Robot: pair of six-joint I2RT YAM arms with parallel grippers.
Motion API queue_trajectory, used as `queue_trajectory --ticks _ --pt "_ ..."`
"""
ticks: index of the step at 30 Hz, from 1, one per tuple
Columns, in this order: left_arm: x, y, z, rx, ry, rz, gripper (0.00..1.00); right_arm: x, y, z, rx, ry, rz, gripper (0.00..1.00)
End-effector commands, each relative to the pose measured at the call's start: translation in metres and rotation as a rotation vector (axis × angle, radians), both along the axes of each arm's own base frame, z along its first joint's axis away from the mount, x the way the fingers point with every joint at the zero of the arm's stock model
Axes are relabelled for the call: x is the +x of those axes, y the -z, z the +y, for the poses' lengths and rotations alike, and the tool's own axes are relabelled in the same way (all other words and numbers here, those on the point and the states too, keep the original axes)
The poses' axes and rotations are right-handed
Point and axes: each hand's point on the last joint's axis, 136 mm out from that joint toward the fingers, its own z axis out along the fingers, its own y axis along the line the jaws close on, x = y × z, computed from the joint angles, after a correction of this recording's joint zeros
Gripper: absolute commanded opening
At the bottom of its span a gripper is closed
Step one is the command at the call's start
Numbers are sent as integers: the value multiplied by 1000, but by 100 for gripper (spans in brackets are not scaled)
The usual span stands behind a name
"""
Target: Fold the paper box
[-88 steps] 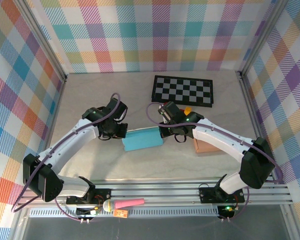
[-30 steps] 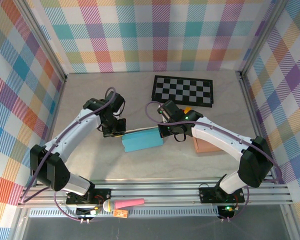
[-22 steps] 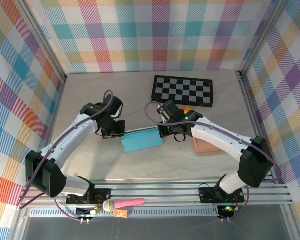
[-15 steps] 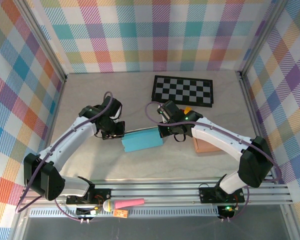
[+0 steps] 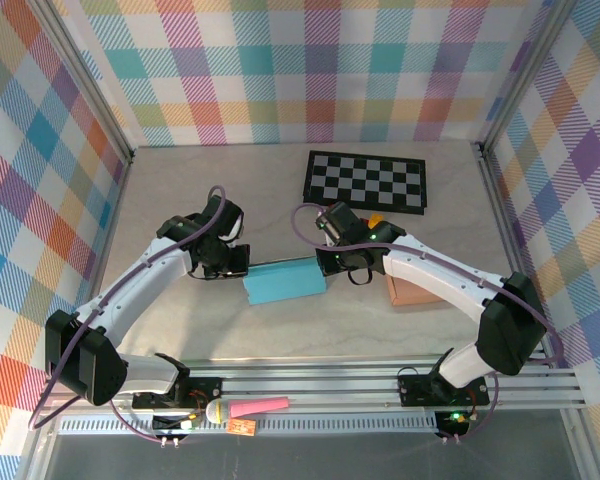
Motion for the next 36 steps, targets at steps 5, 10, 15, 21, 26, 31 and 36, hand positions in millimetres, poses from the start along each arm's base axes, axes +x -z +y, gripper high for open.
queue_trajectory --ticks 5,10,15,21,26,31,36 --pt "-22 15 10 68 17 84 0 -28 -23 -7 153 149 169 43" --pt "-23 15 8 65 18 85 0 -25 -40 -8 364 367 284 59" --pt "-24 15 4 62 24 87 0 -16 -34 -7 605 670 452 69" --pt "-24 12 3 61 21 81 0 4 -30 0 819 944 595 72" --pt "-24 12 1 58 21 80 0 10 -21 5 861 1024 645 71" --pt "-23 9 -1 57 22 77 0 4 -11 10 848 1011 696 61" --pt "-22 9 -3 57 24 77 0 -3 5 3 812 1035 703 50"
